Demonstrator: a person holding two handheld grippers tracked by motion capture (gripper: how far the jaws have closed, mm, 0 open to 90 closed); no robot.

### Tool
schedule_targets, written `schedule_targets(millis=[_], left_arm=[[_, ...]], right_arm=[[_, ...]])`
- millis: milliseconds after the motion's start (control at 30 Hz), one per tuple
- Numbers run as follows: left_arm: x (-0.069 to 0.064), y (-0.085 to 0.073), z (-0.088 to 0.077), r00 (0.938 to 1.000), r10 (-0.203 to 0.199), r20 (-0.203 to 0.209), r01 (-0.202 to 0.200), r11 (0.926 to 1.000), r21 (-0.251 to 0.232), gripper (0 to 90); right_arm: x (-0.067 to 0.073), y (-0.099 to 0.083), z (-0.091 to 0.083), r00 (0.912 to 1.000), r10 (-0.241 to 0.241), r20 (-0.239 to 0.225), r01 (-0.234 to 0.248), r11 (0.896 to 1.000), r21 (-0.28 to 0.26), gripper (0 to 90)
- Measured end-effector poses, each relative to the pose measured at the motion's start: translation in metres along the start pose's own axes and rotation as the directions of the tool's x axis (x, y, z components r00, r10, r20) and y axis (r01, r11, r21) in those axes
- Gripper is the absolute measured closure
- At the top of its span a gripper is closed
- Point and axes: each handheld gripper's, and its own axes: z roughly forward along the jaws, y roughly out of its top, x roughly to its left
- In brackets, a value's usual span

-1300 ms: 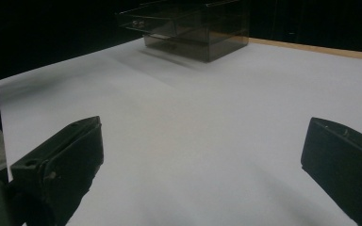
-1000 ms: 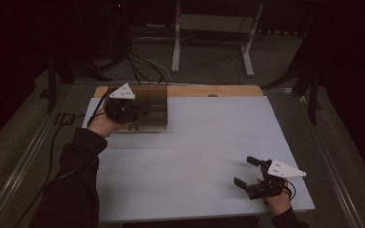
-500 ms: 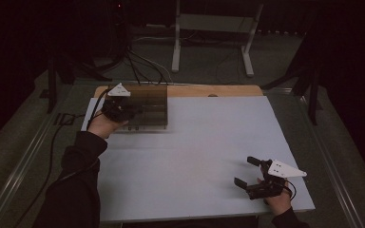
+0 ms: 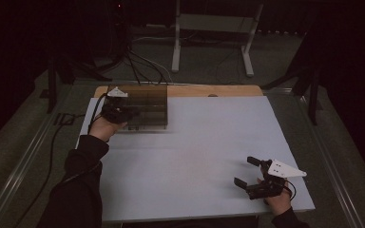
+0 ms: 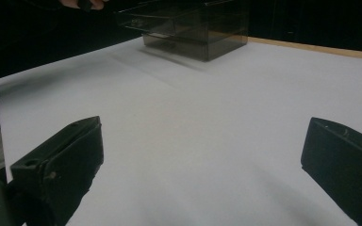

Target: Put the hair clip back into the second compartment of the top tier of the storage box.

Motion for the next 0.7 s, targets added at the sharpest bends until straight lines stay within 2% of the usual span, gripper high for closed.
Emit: schedule_targets(millis=[300,433,533,600,667,700], left_arm=[[0.0041,-0.0048,0.0076,0.9966,-0.077,-0.029,0.077,0.9966,0.027,77.5],[0.0065,-0.0055,0.0086,0.9918,-0.115,-0.056,0.116,0.9929,0.026,76.9],[0.0068,-0.0054,0.0083,0.99,-0.125,-0.065,0.127,0.9917,0.023,76.4],[0.006,-0.0047,0.0079,0.989,-0.128,-0.074,0.13,0.9914,0.017,71.9],[0.0051,-0.0034,0.0075,0.986,-0.135,-0.097,0.138,0.9903,0.019,63.0],[0.0046,-0.0028,0.0072,0.9866,-0.124,-0.106,0.127,0.9917,0.02,57.6]], right_arm=[[0.0,-0.0002,0.0,1.0,-0.002,0.001,0.002,1.0,0.001,0.0],[0.0,-0.0001,0.0,1.0,-0.002,0.001,0.002,1.0,0.001,0.0],[0.0,-0.0001,0.0001,1.0,-0.002,0.001,0.002,1.0,0.001,0.0],[0.0,-0.0002,0.0001,1.0,-0.002,0.001,0.002,1.0,0.001,0.0],[-0.0001,-0.0002,0.0002,1.0,-0.001,0.001,0.001,1.0,0.002,0.0],[-0.0002,-0.0002,0.0003,1.0,-0.003,0.001,0.003,1.0,0.002,0.0]])
